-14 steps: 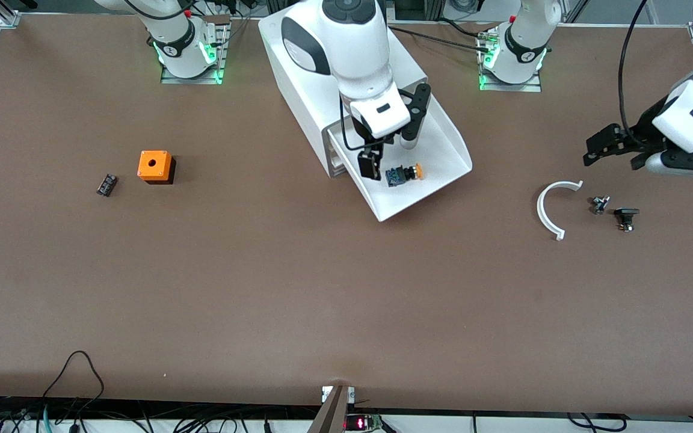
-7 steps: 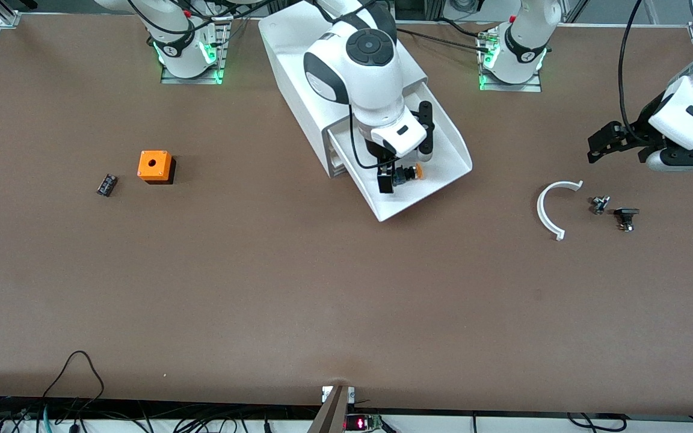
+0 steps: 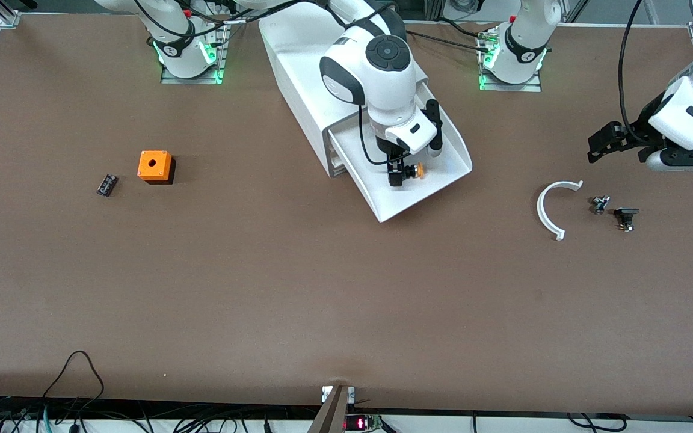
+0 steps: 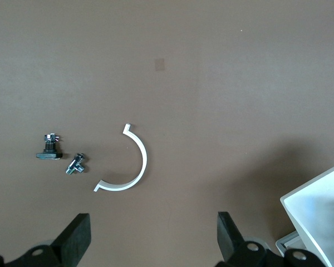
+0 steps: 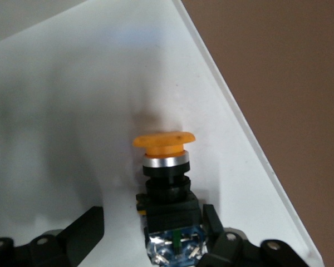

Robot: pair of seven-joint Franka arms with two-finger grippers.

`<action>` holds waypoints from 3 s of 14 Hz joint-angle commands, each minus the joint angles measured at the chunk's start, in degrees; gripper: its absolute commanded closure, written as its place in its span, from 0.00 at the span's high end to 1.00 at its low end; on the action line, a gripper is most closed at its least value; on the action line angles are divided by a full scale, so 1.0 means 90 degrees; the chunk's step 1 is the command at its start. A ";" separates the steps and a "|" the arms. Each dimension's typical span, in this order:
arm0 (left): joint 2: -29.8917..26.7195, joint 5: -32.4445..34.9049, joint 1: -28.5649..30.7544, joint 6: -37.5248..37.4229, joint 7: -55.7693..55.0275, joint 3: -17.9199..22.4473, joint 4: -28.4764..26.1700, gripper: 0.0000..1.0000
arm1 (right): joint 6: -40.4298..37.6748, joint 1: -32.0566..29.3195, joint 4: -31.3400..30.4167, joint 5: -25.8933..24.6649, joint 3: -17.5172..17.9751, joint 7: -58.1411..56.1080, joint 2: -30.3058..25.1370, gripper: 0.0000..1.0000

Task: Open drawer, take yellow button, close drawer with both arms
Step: 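Close the right gripper on the orange push button, then lift the button out with the right gripper while the left gripper returns, then push the drawer shut with the left gripper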

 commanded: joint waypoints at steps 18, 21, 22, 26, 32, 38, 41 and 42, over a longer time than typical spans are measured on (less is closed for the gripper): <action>0.0899 -0.0010 -0.0346 0.0392 -0.0092 -0.0108 0.0246 1.00 | -0.0286 -0.0488 -0.2160 0.0074 -0.2086 0.3009 -0.1895 0.28; 0.1504 -0.0030 -0.0921 0.1388 -0.1229 -0.0234 0.0021 1.00 | -0.0091 -0.1337 -0.2934 0.0084 -0.2086 0.3558 -0.2062 0.29; 0.1738 -0.0020 -0.1126 0.1759 -0.1805 -0.0245 -0.0066 1.00 | -0.0062 -0.1621 -0.3042 0.0123 -0.2076 0.3607 -0.2062 0.29; 0.2189 0.0019 -0.1781 0.3545 -0.3301 -0.0254 -0.0865 1.00 | 0.1058 -0.2277 -0.4065 0.0377 -0.2066 0.3511 -0.2004 0.29; 0.2025 -0.0059 -0.2085 0.3580 -0.4727 -0.1033 -0.1463 1.00 | 0.2650 -0.2785 -0.5326 0.0338 -0.2027 0.3092 -0.1916 0.29; 0.1643 -0.0128 -0.2046 0.3082 -0.6439 -0.2625 -0.1981 1.00 | 0.3512 -0.3760 -0.6070 0.0377 -0.1677 0.1745 -0.2004 0.28; 0.1643 -0.0224 -0.2056 0.2915 -0.6450 -0.2959 -0.2127 1.00 | 0.3522 -0.4628 -0.6139 0.0377 -0.1053 0.1324 -0.1994 0.28; 0.1633 -0.0370 -0.2046 0.2905 -0.6450 -0.3046 -0.2157 1.00 | 0.3561 -0.4892 -0.6158 0.0377 -0.0828 0.1235 -0.1994 0.28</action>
